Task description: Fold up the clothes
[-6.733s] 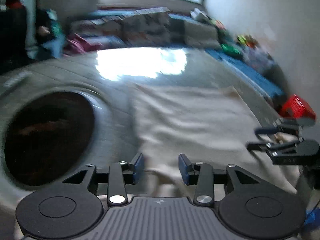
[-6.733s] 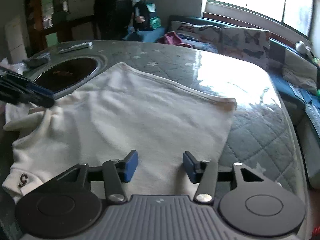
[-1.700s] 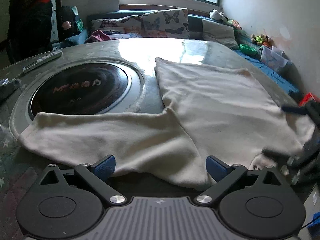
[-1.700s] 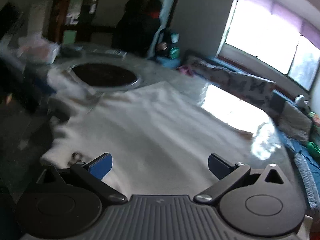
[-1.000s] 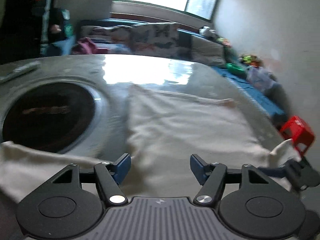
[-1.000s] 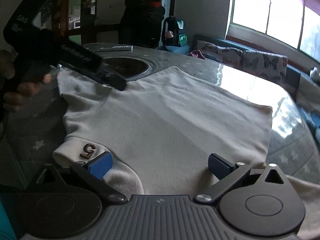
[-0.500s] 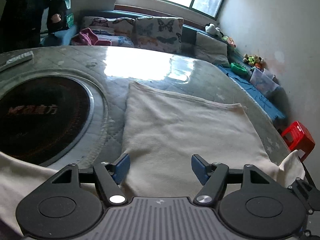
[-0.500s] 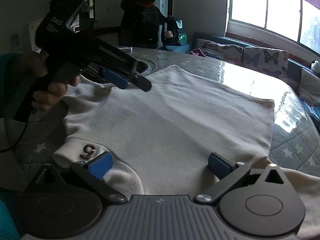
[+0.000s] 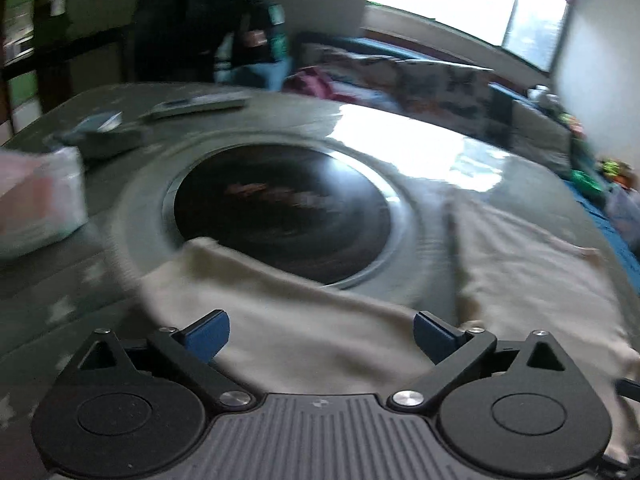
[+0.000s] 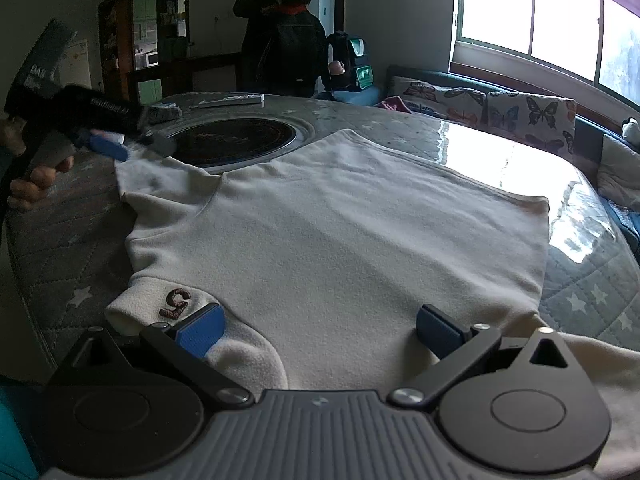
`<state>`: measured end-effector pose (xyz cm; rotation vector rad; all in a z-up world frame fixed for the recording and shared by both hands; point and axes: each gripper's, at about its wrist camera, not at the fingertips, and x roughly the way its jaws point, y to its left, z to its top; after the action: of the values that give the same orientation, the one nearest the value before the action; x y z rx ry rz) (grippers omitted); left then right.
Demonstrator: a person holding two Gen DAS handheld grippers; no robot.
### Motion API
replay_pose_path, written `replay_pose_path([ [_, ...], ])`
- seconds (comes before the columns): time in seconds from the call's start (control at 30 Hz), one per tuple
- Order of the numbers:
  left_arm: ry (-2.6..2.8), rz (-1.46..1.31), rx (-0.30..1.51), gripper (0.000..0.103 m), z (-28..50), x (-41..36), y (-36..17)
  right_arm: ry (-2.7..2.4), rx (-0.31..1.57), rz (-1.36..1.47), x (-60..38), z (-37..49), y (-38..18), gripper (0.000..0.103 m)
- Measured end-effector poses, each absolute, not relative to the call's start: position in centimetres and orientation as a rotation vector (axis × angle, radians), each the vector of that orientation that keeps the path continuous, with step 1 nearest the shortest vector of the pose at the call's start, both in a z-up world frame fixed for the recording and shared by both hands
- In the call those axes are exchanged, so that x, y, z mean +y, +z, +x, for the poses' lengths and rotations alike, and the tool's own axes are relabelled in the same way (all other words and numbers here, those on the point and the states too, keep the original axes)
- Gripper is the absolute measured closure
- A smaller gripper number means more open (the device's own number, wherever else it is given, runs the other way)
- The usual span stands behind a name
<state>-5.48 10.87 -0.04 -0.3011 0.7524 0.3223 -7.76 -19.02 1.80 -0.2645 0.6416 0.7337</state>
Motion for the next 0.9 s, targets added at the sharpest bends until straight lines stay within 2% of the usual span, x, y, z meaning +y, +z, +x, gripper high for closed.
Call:
replay_pose_path([
  [0.2, 0.429, -0.323, 0.745, 0.001, -6.5, 12.9, -0.5, 0.734, 0.642, -0.26, -19.0, -7.8, 1.7, 0.0],
  [0.3, 0.465, -0.345, 0.73, 0.006, -7.0, 14.0, -0.7, 0.732, 0.639, -0.26, -19.0, -7.8, 1.7, 0.0],
  [0.33, 0.472, -0.358, 0.727, 0.014, -7.2, 14.4, -0.8, 0.731, 0.638, -0.258, -19.0, -7.8, 1.7, 0.0],
  [0.4, 0.476, -0.389, 0.732, 0.021, -7.4, 15.4, -1.1, 0.731, 0.636, -0.258, -19.0, -7.8, 1.6, 0.0],
  [0.57, 0.504, -0.389, 0.712, 0.034, -7.6, 16.1, -1.2, 0.73, 0.634, -0.257, -19.0, -7.9, 1.6, 0.0],
  [0.67, 0.528, -0.381, 0.705, 0.046, -7.6, 16.2, -1.1, 0.729, 0.632, -0.257, -19.1, -7.9, 1.7, 0.0],
  [0.77, 0.521, -0.385, 0.687, 0.061, -7.7, 16.3, -0.7, 0.727, 0.63, -0.257, -19.1, -8.0, 1.6, 0.0],
  [0.83, 0.51, -0.392, 0.673, 0.079, -7.7, 16.4, -0.3, 0.726, 0.628, -0.258, -19.1, -8.0, 1.6, 0.0],
  [0.9, 0.499, -0.4, 0.658, 0.091, -7.8, 16.5, 0.1, 0.725, 0.627, -0.258, -19.1, -8.0, 1.6, 0.0],
])
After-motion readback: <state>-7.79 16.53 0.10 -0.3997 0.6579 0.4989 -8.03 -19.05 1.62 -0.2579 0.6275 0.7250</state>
